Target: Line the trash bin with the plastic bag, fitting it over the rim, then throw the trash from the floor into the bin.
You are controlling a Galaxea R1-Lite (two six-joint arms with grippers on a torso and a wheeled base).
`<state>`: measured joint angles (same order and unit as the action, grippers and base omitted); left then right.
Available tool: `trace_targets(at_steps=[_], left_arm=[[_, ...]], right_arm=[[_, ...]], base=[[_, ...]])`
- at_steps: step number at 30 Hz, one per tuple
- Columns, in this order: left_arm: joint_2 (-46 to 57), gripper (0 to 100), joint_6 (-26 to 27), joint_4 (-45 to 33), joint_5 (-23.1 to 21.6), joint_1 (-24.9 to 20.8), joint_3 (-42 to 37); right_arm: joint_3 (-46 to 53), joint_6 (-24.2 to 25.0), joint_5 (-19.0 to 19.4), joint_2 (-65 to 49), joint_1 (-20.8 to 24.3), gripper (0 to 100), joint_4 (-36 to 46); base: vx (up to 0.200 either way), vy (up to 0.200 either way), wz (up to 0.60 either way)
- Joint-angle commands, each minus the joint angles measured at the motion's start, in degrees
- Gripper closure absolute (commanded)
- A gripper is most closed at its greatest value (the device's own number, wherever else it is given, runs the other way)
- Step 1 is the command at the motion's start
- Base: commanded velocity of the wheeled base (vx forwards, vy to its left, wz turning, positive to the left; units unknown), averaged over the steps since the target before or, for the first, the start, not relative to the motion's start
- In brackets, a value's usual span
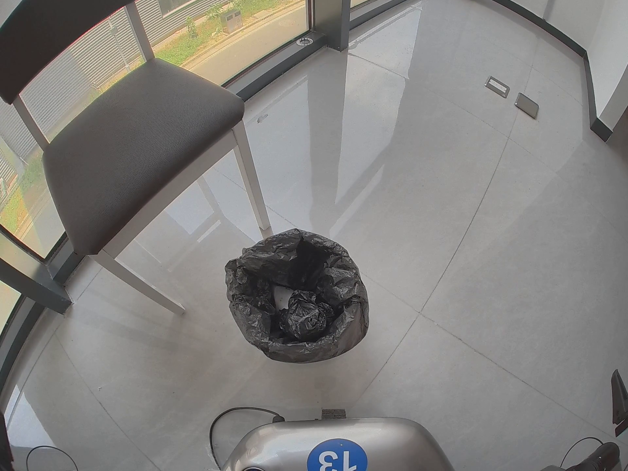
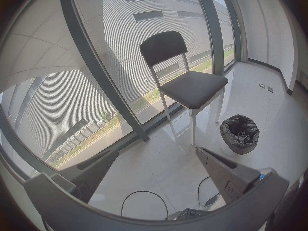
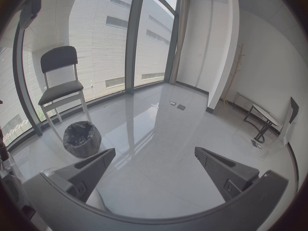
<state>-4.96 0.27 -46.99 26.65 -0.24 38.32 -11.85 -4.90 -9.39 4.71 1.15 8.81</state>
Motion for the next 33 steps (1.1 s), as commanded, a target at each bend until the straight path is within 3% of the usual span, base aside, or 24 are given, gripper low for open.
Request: trace_targets(at_steps=[1, 3, 6, 12, 13, 14, 16, 23, 26, 28, 31, 32, 33], left_arm=[[5.0, 0, 0.0, 0.6, -1.2, 0.3, -3.2], [5.0, 0, -1.2, 2.3, -1.2, 0.4, -6.1], [5.0, 0, -2.0, 9.6, -1.1, 0.4, -11.7], [5.0, 0, -0.6, 35.0, -0.3, 0.4, -29.0], [5.0, 0, -0.4, 35.7, -0.3, 0.4, -29.5], [5.0, 0, 1.6, 44.4, 1.5, 0.4, -36.1], [5.0, 0, 3.2, 50.8, 2.0, 0.4, -38.1], [5.0, 0, 2.5, 49.5, 2.0, 0.4, -38.1], [5.0, 0, 1.5, 49.6, 2.0, 0.4, -38.1], [5.0, 0, 1.6, 49.5, 1.9, 0.4, -38.1], [5.0, 0, 2.0, 49.7, 2.0, 0.4, -38.1], [5.0, 0, 2.0, 49.7, 2.0, 0.4, -38.1], [5.0, 0, 2.1, 49.7, 2.0, 0.4, -38.1]], right_arm=[[10.8, -1.1, 0.0, -4.7, -1.1, 0, -10.0], [11.8, -1.0, 0.2, -4.7, -1.1, 0, -14.0], [11.8, -1.0, 0.2, -4.7, -1.1, 0, -13.6], [11.8, -0.1, 0.4, -4.7, -1.1, 0, -13.6], [11.8, -0.1, 0.4, -4.7, -1.1, 0, -13.6], [11.8, 0.1, 0.3, -4.7, -1.1, 0, -13.6], [11.8, 0.8, 0.3, -4.7, -1.1, 0, -13.6], [11.8, 2.4, -0.3, -4.7, -1.1, 0, -13.3], [11.8, 2.4, 1.7, -4.7, -1.1, 0, -12.7], [11.8, 2.6, 3.6, -4.7, -1.1, 0, -12.1], [11.1, 4.5, 11.1, -4.7, -1.1, 0, -10.5], [11.1, 4.5, 11.1, -4.7, -1.1, 0, -10.5], [11.1, 4.5, 16.2, -4.7, -1.1, 0, -10.3]], base=[[0.000, 0.000, 0.00], [0.000, 0.000, 0.00], [0.000, 0.000, 0.00], [0.000, 0.000, 0.00], [0.000, 0.000, 0.00], [0.000, 0.000, 0.00], [0.000, 0.000, 0.00], [0.000, 0.000, 0.00], [0.000, 0.000, 0.00], [0.000, 0.000, 0.00], [0.000, 0.000, 0.00], [0.000, 0.000, 0.00], [0.000, 0.000, 0.00]])
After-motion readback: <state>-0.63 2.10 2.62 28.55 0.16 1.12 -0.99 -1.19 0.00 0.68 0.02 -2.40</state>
